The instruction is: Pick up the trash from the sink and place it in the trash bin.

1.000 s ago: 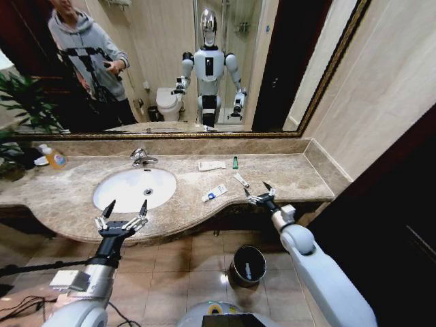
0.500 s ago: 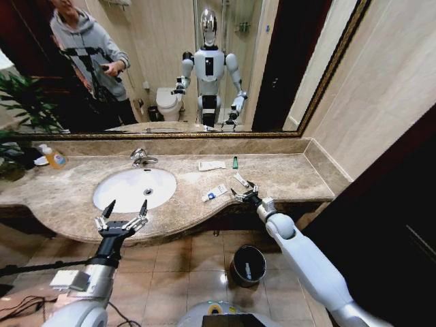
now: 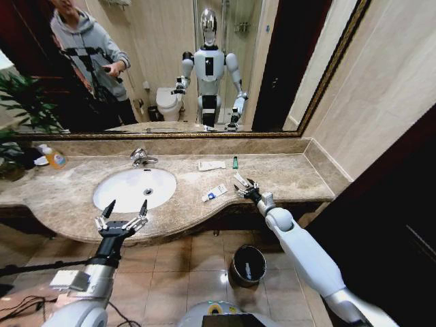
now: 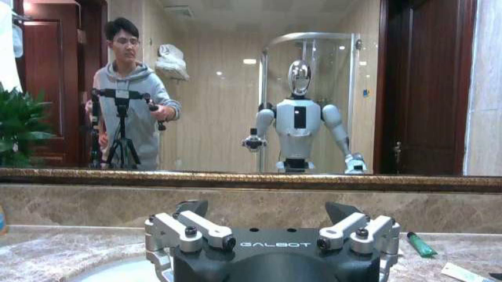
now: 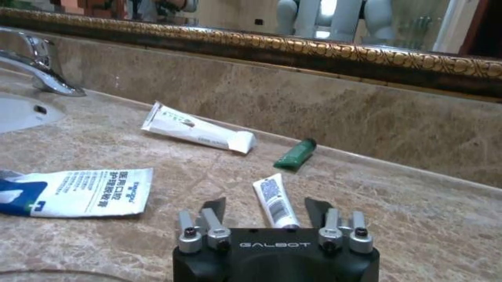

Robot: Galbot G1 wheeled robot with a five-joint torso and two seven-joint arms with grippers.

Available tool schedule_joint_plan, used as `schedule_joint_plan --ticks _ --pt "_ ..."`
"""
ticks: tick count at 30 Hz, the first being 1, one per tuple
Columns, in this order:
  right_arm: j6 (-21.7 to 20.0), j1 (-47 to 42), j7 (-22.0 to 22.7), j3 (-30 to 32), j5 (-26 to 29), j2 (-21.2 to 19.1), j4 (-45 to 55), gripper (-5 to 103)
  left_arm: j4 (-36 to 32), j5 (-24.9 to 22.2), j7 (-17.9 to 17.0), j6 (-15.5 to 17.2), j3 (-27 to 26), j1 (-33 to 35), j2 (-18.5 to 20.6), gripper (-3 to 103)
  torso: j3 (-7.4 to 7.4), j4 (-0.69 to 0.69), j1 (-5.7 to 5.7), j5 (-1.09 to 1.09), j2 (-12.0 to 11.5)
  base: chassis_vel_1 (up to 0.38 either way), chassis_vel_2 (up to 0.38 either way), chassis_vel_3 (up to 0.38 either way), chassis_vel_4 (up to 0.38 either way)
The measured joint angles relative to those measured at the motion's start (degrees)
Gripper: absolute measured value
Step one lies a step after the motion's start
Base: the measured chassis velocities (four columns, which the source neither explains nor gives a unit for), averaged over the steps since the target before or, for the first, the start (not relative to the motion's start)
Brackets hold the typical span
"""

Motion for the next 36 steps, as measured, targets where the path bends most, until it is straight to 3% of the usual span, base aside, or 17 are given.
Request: schedule_joint_plan --ticks 2,6,9,11,13,15,28,36 --pt "0.00 -0.21 -0.12 0.17 0.01 -0.15 -0.06 60 0.00 0.00 0.00 0.00 0.00 0.00 0.00 100 0.00 0.00 0.00 0.00 0.00 0.000 0.000 0.000 0.000" --pt "0.01 -0.50 -0.20 0.38 0.02 -0.14 -0.12 49 0.00 0.00 0.00 0.00 0.00 0.00 0.00 100 0.00 0.00 -0.01 0.00 0.00 0.000 0.000 0.000 0.000" --pt "0.44 -0.97 -0.65 0.79 0.02 -0.12 -0.23 33 0.00 0.00 0.00 0.00 0.00 0.00 0.00 100 0.00 0.00 -0.01 0.00 0.00 0.000 0.000 0.000 0.000" --pt "0.58 -1.15 -0.78 0.91 0.02 -0.15 -0.17 33 0.00 0.00 0.00 0.00 0.00 0.00 0.00 100 0.00 0.00 -0.01 0.00 0.00 0.000 0.000 0.000 0.000" --pt "0.76 -1.46 -0.88 1.21 0.17 -0.24 0.19 22 0.00 0.00 0.00 0.00 0.00 0.00 0.00 100 0.00 0.00 -0.01 0.00 0.00 0.000 0.000 0.000 0.000" --pt "0.84 -1.54 -0.93 1.30 0.26 -0.29 0.36 19 0.00 0.00 0.00 0.00 0.00 0.00 0.00 100 0.00 0.00 -0.01 0.00 0.00 0.000 0.000 0.000 0.000" --pt "1.06 -4.09 -1.44 3.75 0.83 -0.99 3.70 18 0.00 0.00 0.00 0.00 0.00 0.00 0.00 100 0.00 0.00 -0.01 0.00 0.00 0.000 0.000 0.000 0.000" --pt "2.01 -14.32 -0.10 13.64 0.69 -1.81 13.50 18 0.00 0.00 0.01 0.00 0.00 0.00 0.00 100 -0.01 -0.01 -0.01 -0.01 0.01 0.000 0.000 0.000 0.000"
